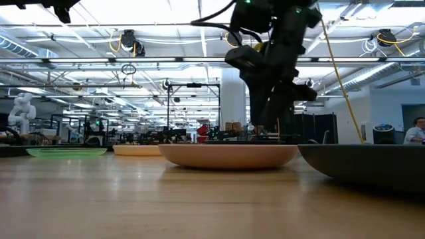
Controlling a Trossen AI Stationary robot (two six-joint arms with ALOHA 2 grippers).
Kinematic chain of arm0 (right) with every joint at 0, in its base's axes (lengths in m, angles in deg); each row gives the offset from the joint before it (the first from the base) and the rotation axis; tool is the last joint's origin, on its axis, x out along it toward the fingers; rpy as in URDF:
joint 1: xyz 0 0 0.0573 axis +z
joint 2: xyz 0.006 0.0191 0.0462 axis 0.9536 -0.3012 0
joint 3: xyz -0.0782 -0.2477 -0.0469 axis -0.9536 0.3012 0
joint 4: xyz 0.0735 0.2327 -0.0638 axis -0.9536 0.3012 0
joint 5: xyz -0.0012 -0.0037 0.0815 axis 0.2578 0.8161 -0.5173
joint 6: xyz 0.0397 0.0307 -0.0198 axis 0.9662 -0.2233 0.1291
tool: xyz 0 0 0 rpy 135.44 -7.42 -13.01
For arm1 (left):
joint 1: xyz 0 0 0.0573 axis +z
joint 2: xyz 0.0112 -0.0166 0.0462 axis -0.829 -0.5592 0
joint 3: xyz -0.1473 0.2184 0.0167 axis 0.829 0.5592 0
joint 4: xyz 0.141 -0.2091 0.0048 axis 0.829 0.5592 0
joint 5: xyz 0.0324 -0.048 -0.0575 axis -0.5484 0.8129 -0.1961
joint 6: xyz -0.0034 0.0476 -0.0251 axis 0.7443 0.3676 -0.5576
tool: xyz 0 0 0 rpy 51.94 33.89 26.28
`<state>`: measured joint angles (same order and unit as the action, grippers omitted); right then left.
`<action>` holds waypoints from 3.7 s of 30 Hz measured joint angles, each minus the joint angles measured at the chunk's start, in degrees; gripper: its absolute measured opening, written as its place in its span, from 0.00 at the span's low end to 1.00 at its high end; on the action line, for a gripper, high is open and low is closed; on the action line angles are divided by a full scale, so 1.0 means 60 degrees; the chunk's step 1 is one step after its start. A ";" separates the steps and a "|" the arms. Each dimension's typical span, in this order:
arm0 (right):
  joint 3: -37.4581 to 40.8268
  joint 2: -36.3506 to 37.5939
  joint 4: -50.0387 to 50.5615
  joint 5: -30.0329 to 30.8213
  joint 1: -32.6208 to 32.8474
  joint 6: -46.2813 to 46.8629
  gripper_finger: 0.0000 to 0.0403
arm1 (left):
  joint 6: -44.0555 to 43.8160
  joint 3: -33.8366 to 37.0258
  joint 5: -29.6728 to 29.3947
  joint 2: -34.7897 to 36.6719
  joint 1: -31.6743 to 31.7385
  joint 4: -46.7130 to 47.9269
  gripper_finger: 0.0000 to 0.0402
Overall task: Stack plastic plates
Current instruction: Stack the pink plate on top of the dark blue plate
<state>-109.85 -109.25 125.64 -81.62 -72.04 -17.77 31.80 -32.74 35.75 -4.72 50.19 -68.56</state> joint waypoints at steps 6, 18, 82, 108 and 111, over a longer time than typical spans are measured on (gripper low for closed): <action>-0.1262 -0.0730 0.2537 0.0019 0.0000 -0.0252 0.34 | -0.0011 0.0000 0.0000 -0.0002 0.0000 0.0040 0.16; -0.1286 -0.1693 0.2199 0.0029 0.0015 -0.0767 0.34 | -0.0120 0.0000 0.0000 0.0000 0.0000 0.0109 0.16; -0.1275 0.0025 -0.0763 -0.0110 -0.1406 -0.2804 0.01 | -0.0222 0.0007 0.0044 0.0000 -0.0002 0.0166 0.16; -0.1282 -0.0258 0.1015 -0.1749 -0.6980 -0.5476 0.02 | -0.0076 0.0007 0.0044 0.0000 -0.0004 0.0177 0.16; -0.1282 -0.0495 0.1041 -0.1749 -0.7068 -0.5550 0.02 | -0.0075 0.0007 0.0044 0.0000 0.0000 0.0177 0.16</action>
<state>-117.54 -112.22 131.88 -92.11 -114.45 -51.07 31.34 -32.69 36.01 -4.72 50.19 -67.49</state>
